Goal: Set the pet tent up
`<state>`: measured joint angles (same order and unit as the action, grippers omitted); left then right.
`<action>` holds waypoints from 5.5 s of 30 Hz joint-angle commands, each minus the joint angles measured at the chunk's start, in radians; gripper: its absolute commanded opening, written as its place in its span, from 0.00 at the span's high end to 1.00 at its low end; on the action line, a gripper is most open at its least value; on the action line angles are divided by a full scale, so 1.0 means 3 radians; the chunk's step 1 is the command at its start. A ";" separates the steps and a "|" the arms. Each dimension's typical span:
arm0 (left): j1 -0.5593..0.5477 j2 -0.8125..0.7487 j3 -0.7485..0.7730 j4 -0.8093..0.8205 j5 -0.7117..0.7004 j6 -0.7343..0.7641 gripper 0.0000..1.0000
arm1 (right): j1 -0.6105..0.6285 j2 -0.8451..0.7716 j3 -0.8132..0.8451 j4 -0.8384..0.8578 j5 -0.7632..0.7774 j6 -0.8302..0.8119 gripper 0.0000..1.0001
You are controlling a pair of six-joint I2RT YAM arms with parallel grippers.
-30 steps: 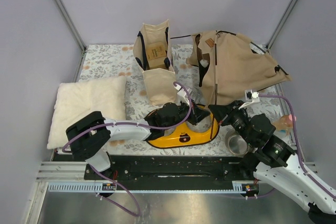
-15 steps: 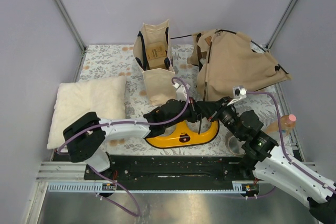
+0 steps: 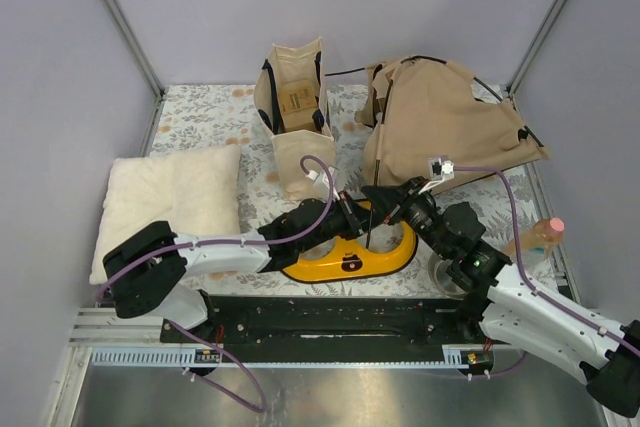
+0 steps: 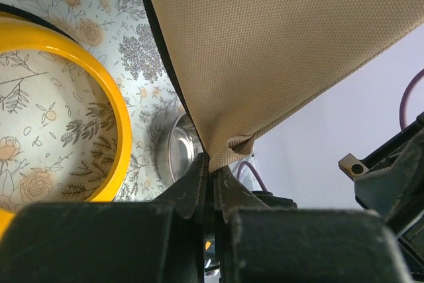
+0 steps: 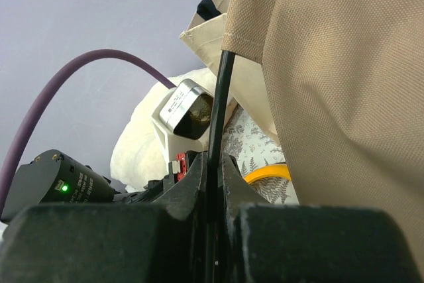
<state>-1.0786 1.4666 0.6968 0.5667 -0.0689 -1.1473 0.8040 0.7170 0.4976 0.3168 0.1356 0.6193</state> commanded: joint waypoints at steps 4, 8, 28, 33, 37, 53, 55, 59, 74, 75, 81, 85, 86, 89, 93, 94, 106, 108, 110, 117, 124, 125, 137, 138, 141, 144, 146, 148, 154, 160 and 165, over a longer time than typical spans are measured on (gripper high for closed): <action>-0.0173 -0.0051 -0.0236 -0.0825 0.0731 -0.0026 1.00 | -0.0103 0.0161 0.0254 0.1194 0.0611 -0.0239 1.00; -0.0173 -0.0052 -0.0236 -0.1030 0.0751 0.0137 1.00 | -0.0138 0.0228 0.0315 0.1250 0.0627 -0.0275 1.00; -0.0296 0.0030 -0.0456 -0.0984 0.0945 0.0286 1.00 | -0.0261 0.0560 0.0376 0.1592 0.0862 -0.0265 1.00; -0.0337 0.0051 -0.0436 -0.1030 0.0925 0.0363 1.00 | -0.0277 0.0611 0.0392 0.1633 0.0898 -0.0295 1.00; -0.0337 0.0041 -0.0415 -0.1010 0.0930 0.0327 1.00 | -0.0282 0.0627 0.0376 0.1633 0.0893 -0.0316 1.00; -0.0291 0.0020 -0.0129 -0.0831 0.0818 -0.0220 1.00 | -0.0287 0.0479 -0.0135 0.1613 0.0602 -0.0316 1.00; -0.0265 0.0046 -0.0093 -0.0810 0.0818 -0.0236 1.00 | -0.0287 0.0418 -0.0216 0.1516 0.0555 -0.0336 1.00; -0.0240 0.0127 -0.0006 -0.0805 0.0807 -0.0241 1.00 | -0.0282 0.0259 -0.0344 0.1205 0.0484 -0.0346 1.00; -0.0224 0.0485 0.0398 -0.1117 0.0690 0.0020 1.00 | -0.0287 -0.0201 -0.0559 0.0305 0.0198 -0.0295 0.58; -0.0224 0.0501 0.0408 -0.1122 0.0680 0.0020 1.00 | -0.0287 -0.0232 -0.0559 0.0253 0.0162 -0.0290 0.56; -0.0209 0.0516 0.0418 -0.1101 0.0664 0.0020 1.00 | -0.0282 -0.0436 -0.0498 -0.0303 -0.0257 -0.0275 0.40; -0.0204 0.0501 0.0403 -0.1096 0.0639 0.0025 1.00 | -0.0282 -0.0595 -0.0416 -0.0764 -0.0558 -0.0260 0.40; -0.0204 0.0496 0.0398 -0.1091 0.0639 0.0025 1.00 | -0.0287 -0.0626 -0.0416 -0.0835 -0.0595 -0.0254 0.43; -0.0204 0.0506 0.0382 -0.1061 0.0639 0.0020 1.00 | -0.0287 -0.0682 -0.0467 -0.0897 -0.0646 -0.0239 0.48; -0.0209 0.0521 0.0377 -0.1025 0.0644 0.0015 1.00 | -0.0287 -0.0590 -0.0493 -0.0826 -0.0723 -0.0254 0.52; -0.0204 0.0516 0.0377 -0.1030 0.0649 0.0015 1.00 | -0.0287 -0.0555 -0.0488 -0.0801 -0.0753 -0.0259 0.52; -0.0204 0.0470 0.0306 -0.1004 0.0633 0.0000 1.00 | -0.0287 -0.0268 -0.0442 -0.0637 -0.0789 -0.0270 0.76; -0.0204 0.0450 0.0295 -0.0999 0.0623 0.0000 1.00 | -0.0282 -0.0258 -0.0447 -0.0632 -0.0795 -0.0259 1.00; -0.0204 0.0434 0.0280 -0.1004 0.0613 0.0005 1.00 | -0.0282 -0.0298 -0.0452 -0.0637 -0.0754 -0.0254 1.00; -0.0209 0.0409 0.0142 -0.0882 0.0649 0.0296 1.00 | -0.0287 -0.0605 -0.0508 -0.0550 -0.0146 -0.0280 1.00; -0.0285 0.0322 0.0167 -0.1116 0.0445 0.0786 1.00 | -0.0287 -0.0509 -0.0427 -0.0111 0.0202 -0.0229 1.00; -0.0296 0.0327 0.0178 -0.1157 0.0394 0.0833 1.00 | -0.0282 -0.0483 -0.0411 -0.0054 0.0233 -0.0219 1.00; -0.0429 0.0388 0.0142 -0.1199 0.0260 0.0915 1.00 | -0.0282 -0.0196 -0.0263 0.0427 0.0637 -0.0300 1.00; -0.0434 0.0393 0.0137 -0.1194 0.0255 0.0910 1.00 | -0.0287 -0.0191 -0.0263 0.0447 0.0673 -0.0305 1.00; -0.0449 0.0398 0.0106 -0.1199 0.0255 0.0894 1.00 | -0.0287 -0.0176 -0.0242 0.0514 0.0749 -0.0367 1.00; -0.0459 0.0404 0.0076 -0.1214 0.0240 0.0869 1.00 | -0.0287 -0.0181 -0.0222 0.0565 0.0831 -0.0428 1.00; -0.0459 0.0404 0.0050 -0.1224 0.0245 0.0838 1.00 | -0.0287 -0.0181 -0.0207 0.0585 0.0872 -0.0464 1.00; -0.0459 0.0419 0.0030 -0.1224 0.0245 0.0818 1.00 | -0.0282 -0.0176 -0.0191 0.0621 0.0908 -0.0479 1.00; -0.0465 0.0475 -0.0011 -0.1183 0.0281 0.0767 1.00 | -0.0287 -0.0140 -0.0140 0.0728 0.1010 -0.0530 1.00; -0.0465 0.0536 -0.0001 -0.1173 0.0306 0.0761 1.00 | -0.0282 -0.0058 -0.0130 0.0861 0.1123 -0.0530 1.00; -0.0470 0.0593 -0.0011 -0.1168 0.0316 0.0756 1.00 | -0.0287 0.0013 -0.0104 0.0953 0.1240 -0.0536 1.00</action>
<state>-1.1332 1.5913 0.7567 0.4606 -0.1894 -0.9173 0.7475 0.7258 0.3534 0.2863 0.2287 0.4679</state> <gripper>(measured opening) 0.034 0.041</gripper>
